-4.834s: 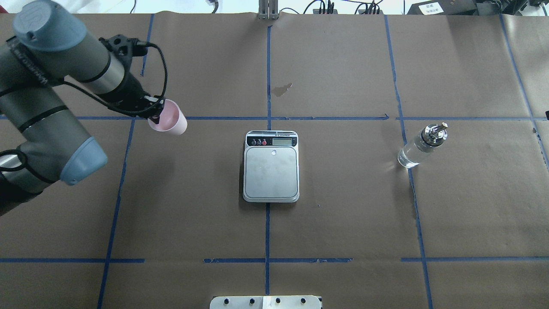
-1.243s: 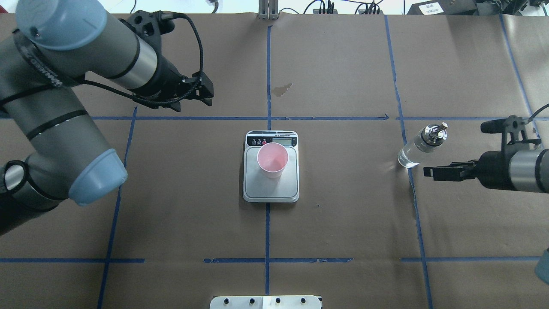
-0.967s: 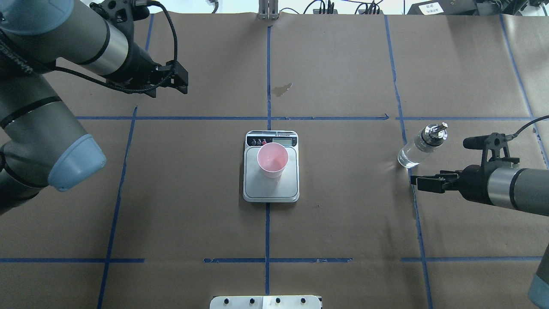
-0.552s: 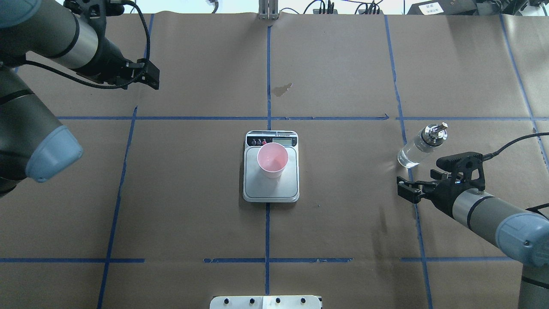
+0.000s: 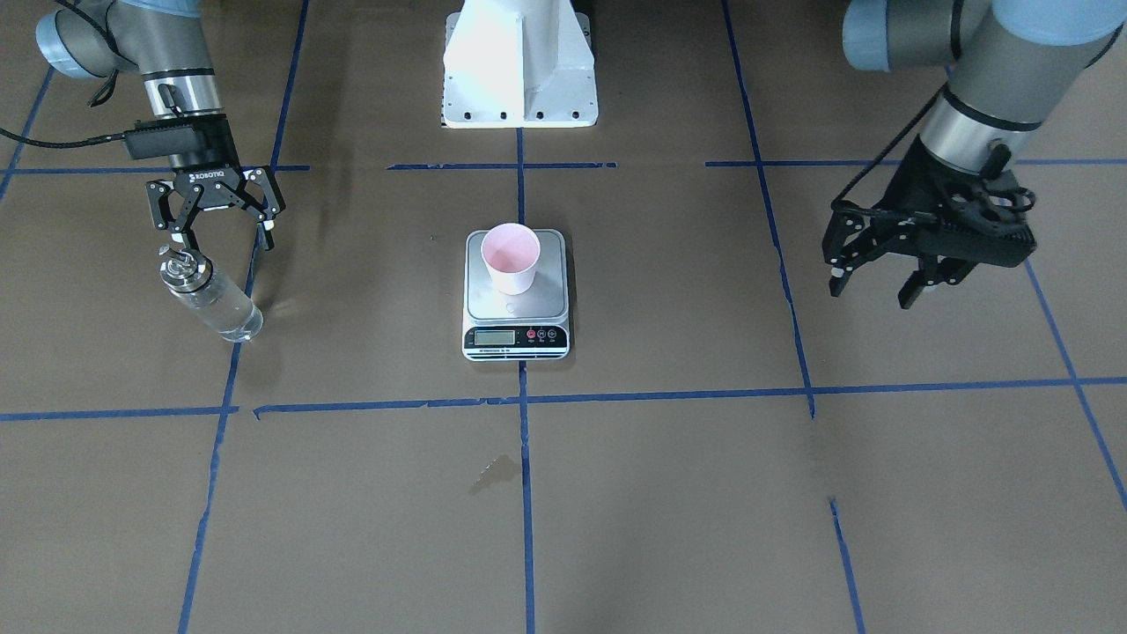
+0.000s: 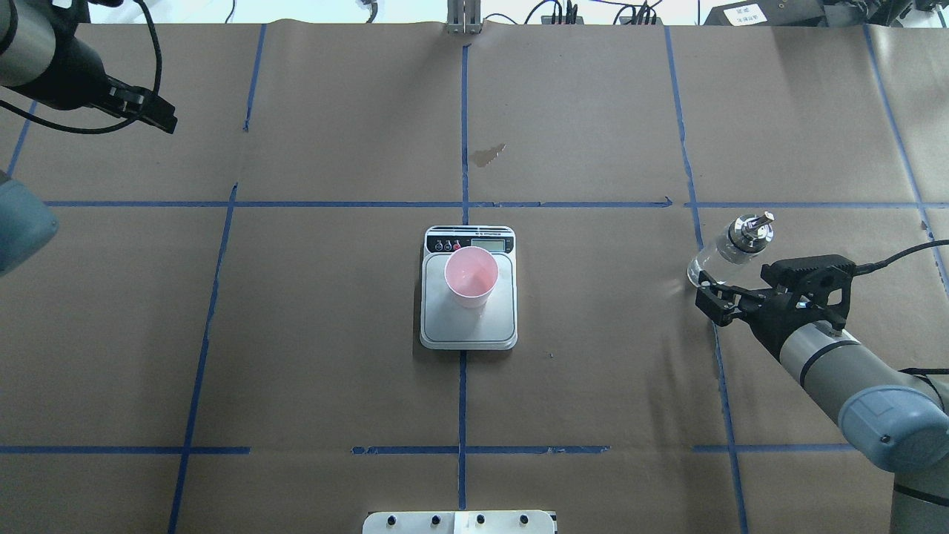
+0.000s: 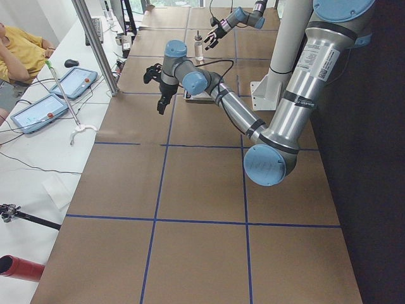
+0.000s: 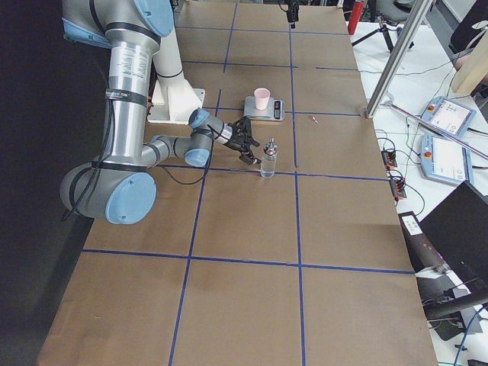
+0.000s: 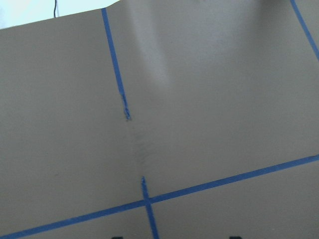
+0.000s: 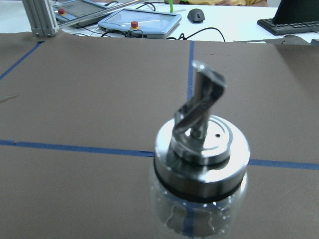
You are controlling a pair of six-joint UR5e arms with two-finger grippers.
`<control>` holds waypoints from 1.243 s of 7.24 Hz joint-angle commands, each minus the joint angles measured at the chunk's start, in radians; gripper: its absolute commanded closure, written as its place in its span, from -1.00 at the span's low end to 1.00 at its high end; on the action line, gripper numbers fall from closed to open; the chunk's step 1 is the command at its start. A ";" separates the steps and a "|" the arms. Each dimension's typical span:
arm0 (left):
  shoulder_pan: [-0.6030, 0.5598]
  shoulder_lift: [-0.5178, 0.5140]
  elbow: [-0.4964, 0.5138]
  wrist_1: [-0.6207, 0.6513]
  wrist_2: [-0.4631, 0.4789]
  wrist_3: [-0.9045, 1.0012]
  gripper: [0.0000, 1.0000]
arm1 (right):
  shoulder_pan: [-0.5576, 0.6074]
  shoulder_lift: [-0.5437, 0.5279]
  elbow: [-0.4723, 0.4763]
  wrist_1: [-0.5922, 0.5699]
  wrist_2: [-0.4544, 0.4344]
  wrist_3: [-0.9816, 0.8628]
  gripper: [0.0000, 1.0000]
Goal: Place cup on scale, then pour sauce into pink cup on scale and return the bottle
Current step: 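Withdraw the left gripper while the right gripper moves to the glass bottle, then grasp the glass sauce bottle with the right gripper and lift it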
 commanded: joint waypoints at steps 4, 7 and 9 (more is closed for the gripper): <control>-0.038 0.015 -0.008 0.002 0.002 0.049 -0.54 | -0.027 0.112 -0.150 0.000 -0.176 0.111 -0.99; -0.046 0.013 -0.008 0.003 0.002 0.049 -0.54 | -0.026 0.117 -0.170 0.000 -0.177 0.109 -0.99; -0.046 0.013 -0.010 0.003 0.002 0.046 -0.54 | -0.026 0.121 -0.184 0.000 -0.176 0.082 -0.99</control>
